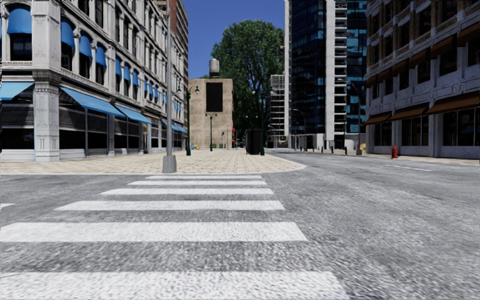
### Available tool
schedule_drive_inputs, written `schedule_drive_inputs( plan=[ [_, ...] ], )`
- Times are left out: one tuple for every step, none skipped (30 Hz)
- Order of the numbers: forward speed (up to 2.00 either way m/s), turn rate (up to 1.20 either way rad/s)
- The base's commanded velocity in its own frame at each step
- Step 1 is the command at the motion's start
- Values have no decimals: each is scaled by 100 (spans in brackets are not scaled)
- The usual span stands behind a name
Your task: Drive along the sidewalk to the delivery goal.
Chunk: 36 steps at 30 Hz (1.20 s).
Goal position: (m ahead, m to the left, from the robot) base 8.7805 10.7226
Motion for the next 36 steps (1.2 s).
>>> schedule_drive_inputs(
  plan=[
    [200,0],
    [200,0],
    [200,0],
    [200,0],
    [200,0],
    [200,0],
    [200,0],
    [200,0],
    [200,0],
    [200,0],
    [200,0],
    [200,0],
    [200,0],
    [200,0],
    [200,0],
    [200,0],
    [200,0],
    [200,0],
    [200,0],
    [200,0],
    [200,0],
    [200,0],
    [200,0],
    [200,0],
    [200,0],
    [200,0],
    [200,0],
    [200,0],
    [200,0],
    [200,0],
    [200,0],
    [200,0],
    [200,0],
    [200,0],
    [200,0],
    [200,0]
  ],
)
